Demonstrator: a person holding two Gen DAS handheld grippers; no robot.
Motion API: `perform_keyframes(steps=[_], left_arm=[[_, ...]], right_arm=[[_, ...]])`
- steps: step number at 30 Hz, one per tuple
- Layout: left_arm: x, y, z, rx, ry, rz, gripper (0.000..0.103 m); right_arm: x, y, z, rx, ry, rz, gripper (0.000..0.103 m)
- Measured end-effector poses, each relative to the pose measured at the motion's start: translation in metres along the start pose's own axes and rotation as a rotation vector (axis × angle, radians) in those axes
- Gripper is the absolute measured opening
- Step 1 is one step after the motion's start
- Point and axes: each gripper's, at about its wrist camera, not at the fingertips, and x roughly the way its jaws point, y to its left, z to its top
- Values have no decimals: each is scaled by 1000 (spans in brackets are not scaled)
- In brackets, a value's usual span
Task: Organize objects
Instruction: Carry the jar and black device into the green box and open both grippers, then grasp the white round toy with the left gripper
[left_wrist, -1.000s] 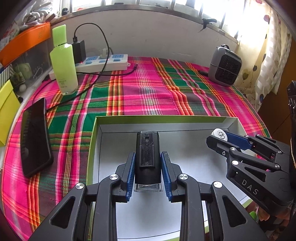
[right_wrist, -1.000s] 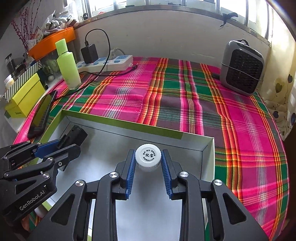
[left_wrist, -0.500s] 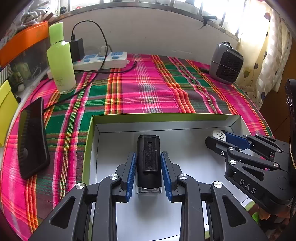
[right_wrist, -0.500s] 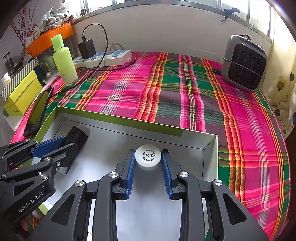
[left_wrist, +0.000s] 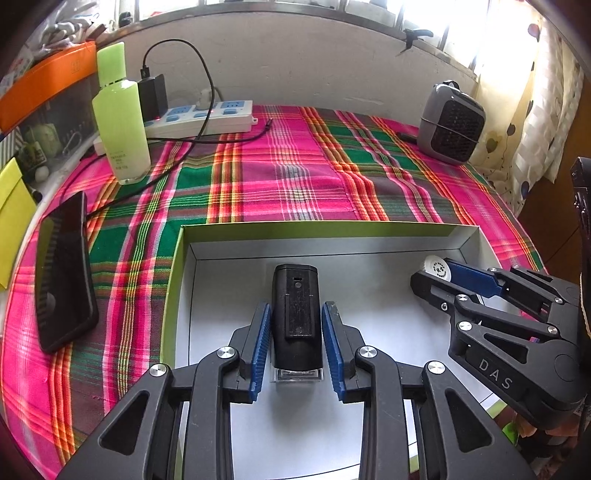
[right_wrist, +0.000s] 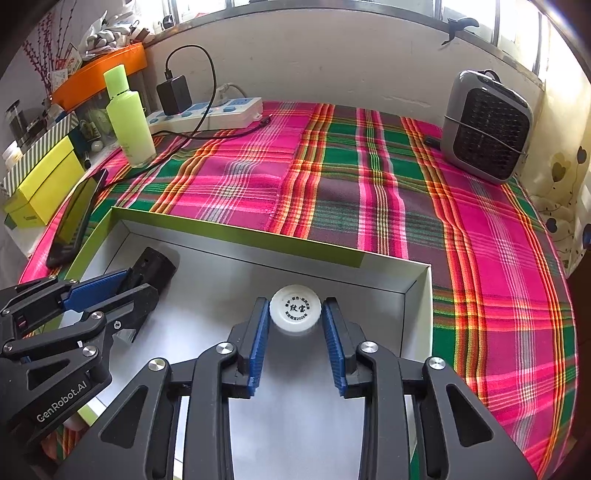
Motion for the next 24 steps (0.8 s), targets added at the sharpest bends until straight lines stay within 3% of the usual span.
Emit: perform_keyframes(steps=[3, 8, 24], left_arm=[[-4, -1, -1, 2, -7, 0, 33], [-11, 0, -5, -5, -18, 7, 40], [-48, 4, -27, -22, -69, -6, 44]], right_arm=[[-4, 0, -2, 3, -14, -5, 49], [-8, -1, -5, 13, -14, -7, 49], [-47, 9, -26, 32, -81, -7, 49]])
